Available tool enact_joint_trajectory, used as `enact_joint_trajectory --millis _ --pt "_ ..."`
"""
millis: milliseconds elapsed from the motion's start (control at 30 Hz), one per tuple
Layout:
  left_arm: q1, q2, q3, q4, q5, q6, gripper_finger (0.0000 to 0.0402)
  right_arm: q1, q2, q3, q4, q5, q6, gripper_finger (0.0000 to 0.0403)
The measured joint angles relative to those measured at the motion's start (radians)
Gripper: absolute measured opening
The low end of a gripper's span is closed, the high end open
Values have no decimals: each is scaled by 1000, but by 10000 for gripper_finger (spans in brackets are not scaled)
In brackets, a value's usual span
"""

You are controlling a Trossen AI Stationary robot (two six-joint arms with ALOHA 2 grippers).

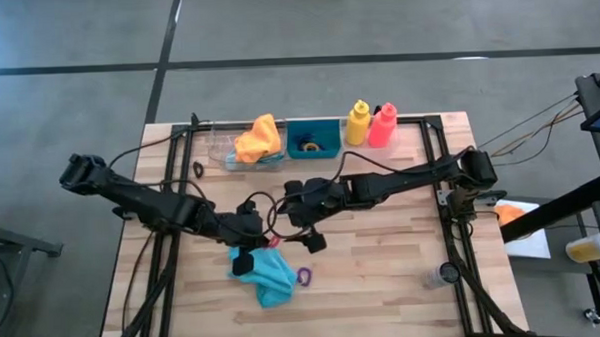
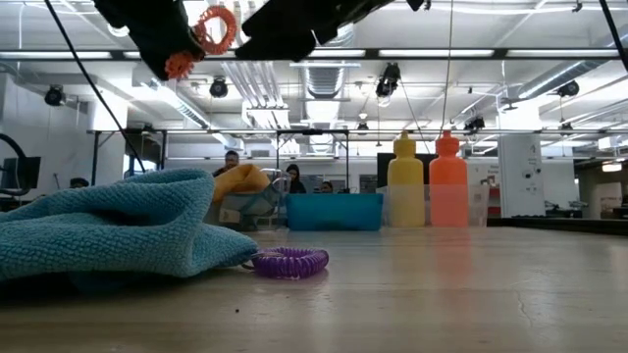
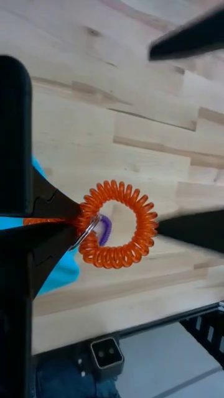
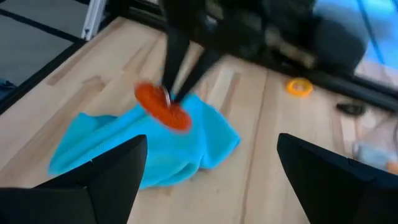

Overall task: Pick & Place Sports Items
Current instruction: Put the orange spring keychain into the blue bin

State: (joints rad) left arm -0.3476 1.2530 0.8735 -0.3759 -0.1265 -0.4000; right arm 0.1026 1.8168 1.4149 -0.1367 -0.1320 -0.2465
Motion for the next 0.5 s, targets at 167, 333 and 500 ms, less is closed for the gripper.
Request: enact_joint_trajectory --millis 167,333,500 --pt "3 0 -15 31 -6 1 5 18 5 1 26 -3 -57 304" --pt "3 0 -15 41 -16 17 5 13 41 1 46 1 -69 245" --pt "9 0 -15 40 -16 31 6 17 48 1 69 0 -98 187"
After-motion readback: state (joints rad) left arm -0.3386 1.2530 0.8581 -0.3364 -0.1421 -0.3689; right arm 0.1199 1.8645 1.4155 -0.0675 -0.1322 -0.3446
